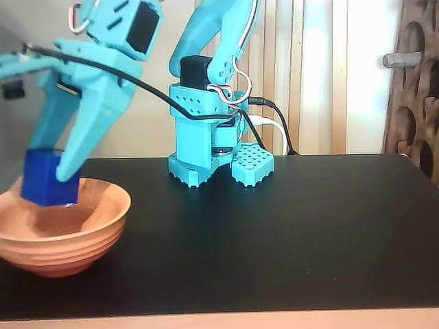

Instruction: Place the blue cube in the orange bowl.

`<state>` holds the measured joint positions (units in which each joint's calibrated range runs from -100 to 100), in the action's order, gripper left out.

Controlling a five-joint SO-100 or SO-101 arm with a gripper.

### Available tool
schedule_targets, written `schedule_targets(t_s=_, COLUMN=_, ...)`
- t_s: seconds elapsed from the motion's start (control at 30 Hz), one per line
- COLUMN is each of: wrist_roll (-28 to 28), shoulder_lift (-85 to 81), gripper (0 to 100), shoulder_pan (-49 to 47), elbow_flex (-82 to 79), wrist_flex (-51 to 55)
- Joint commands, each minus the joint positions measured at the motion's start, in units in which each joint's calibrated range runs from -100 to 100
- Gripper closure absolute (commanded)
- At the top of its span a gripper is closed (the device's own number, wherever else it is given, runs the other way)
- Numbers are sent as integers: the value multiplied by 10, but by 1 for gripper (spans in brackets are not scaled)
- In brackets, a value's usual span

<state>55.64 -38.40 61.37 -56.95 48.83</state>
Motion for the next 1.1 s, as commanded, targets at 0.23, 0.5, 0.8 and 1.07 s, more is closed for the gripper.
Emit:
schedule_targets(t_s=0.23, wrist_roll=2, shoulder_lift=21, gripper=87, shoulder_pan=-47, elbow_flex=80, wrist_flex=-59)
schedule_targets(t_s=0.5, wrist_roll=-2, shoulder_lift=61, gripper=87, shoulder_pan=-48, elbow_flex=80, wrist_flex=-55)
schedule_targets(t_s=0.8, wrist_roll=-1, shoulder_lift=100, gripper=87, shoulder_pan=-44, elbow_flex=80, wrist_flex=-60)
schedule_targets(t_s=1.07, wrist_roll=-1, shoulder_lift=139, gripper=87, shoulder_pan=-39, elbow_flex=80, wrist_flex=-77)
